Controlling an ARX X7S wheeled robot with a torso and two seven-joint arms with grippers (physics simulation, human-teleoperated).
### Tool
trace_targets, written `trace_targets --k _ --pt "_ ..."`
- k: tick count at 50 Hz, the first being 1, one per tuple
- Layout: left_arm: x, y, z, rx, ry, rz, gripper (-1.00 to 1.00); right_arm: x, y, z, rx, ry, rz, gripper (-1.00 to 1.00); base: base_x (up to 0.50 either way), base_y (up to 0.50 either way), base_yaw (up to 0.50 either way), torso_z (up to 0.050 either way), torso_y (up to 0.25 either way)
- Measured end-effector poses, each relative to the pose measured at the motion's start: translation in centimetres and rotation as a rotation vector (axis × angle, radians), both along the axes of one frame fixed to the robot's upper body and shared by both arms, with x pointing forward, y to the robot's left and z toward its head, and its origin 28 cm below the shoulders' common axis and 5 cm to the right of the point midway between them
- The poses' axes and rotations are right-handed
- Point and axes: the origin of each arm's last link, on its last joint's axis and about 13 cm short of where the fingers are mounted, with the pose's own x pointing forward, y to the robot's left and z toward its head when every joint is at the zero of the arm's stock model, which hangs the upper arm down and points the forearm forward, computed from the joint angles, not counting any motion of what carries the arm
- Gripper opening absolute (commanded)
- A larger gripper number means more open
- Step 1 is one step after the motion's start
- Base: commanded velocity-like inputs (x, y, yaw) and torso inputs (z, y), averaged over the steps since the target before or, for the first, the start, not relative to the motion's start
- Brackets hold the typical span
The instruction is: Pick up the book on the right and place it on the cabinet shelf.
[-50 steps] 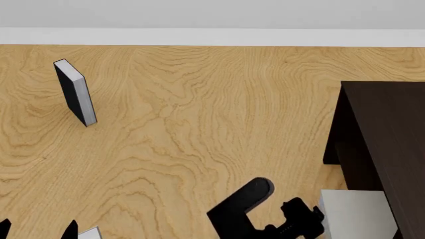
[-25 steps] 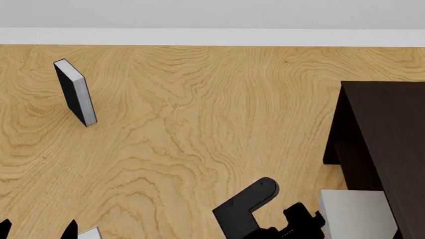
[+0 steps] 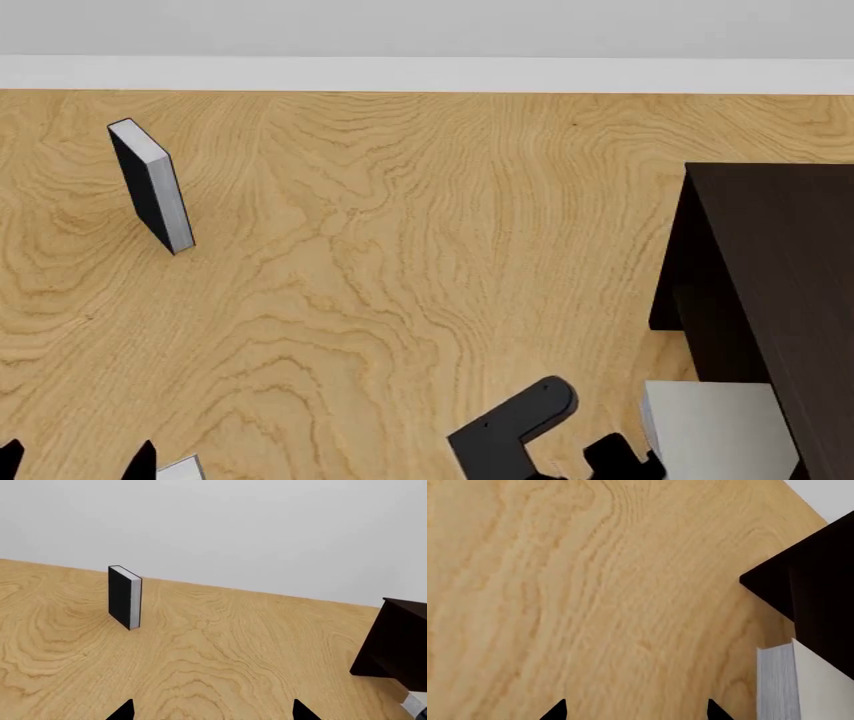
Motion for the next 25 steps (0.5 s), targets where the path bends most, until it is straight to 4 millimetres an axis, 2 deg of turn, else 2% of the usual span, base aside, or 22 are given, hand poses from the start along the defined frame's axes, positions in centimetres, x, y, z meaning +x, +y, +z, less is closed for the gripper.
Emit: trace_targets --k 25 --pt "0.1 0.0 -0.3 -0.002 0.009 -0.003 1.00 0.8 -1.5 -1.1 -0.007 0.024 -0.097 1.00 0.00 0.00 0.00 0.000 0.000"
